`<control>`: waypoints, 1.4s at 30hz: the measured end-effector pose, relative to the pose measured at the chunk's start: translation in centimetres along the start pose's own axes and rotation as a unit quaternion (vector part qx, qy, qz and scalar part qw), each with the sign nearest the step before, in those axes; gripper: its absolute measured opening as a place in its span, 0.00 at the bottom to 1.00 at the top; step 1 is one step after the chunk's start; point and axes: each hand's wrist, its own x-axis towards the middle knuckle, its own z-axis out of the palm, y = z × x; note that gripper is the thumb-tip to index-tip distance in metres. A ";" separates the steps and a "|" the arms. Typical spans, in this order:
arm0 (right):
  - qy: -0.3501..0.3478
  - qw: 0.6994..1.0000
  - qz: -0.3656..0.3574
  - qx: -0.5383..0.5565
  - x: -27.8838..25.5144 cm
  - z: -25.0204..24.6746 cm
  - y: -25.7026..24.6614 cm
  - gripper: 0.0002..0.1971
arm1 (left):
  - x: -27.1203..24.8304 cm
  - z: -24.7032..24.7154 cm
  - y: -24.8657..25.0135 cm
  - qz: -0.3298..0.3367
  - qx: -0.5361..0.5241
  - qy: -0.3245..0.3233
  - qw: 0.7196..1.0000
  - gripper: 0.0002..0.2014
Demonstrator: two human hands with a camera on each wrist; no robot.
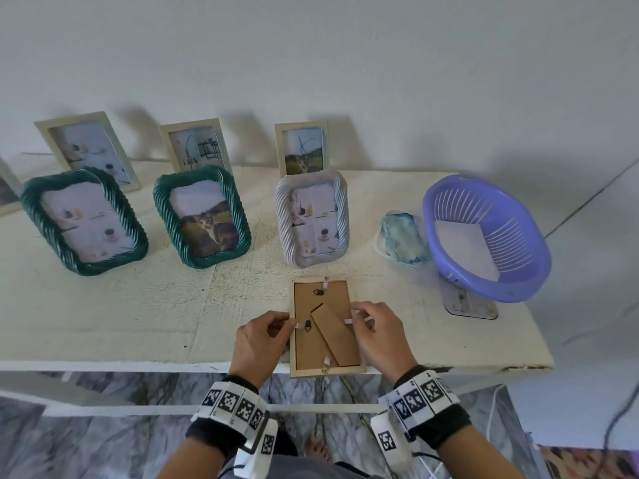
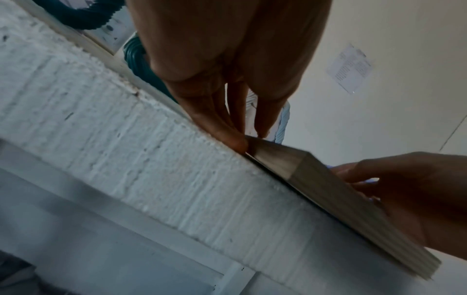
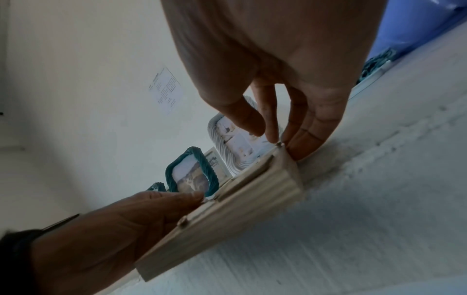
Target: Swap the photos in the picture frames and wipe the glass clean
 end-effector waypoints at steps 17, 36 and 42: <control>-0.115 0.977 -0.116 -0.134 0.9 -1.2 0.8 0.10 | 0.3 0.5 -0.5 0.046 0.060 0.001 0.997 0.16; -0.101 0.985 -0.096 -0.097 0.3 -1.1 1.5 0.11 | 0.0 0.9 -0.8 0.060 0.102 0.002 0.993 0.16; -0.100 0.985 -0.094 -0.100 0.3 -1.0 1.5 0.09 | 0.2 0.5 -0.9 0.066 0.108 -0.018 0.992 0.18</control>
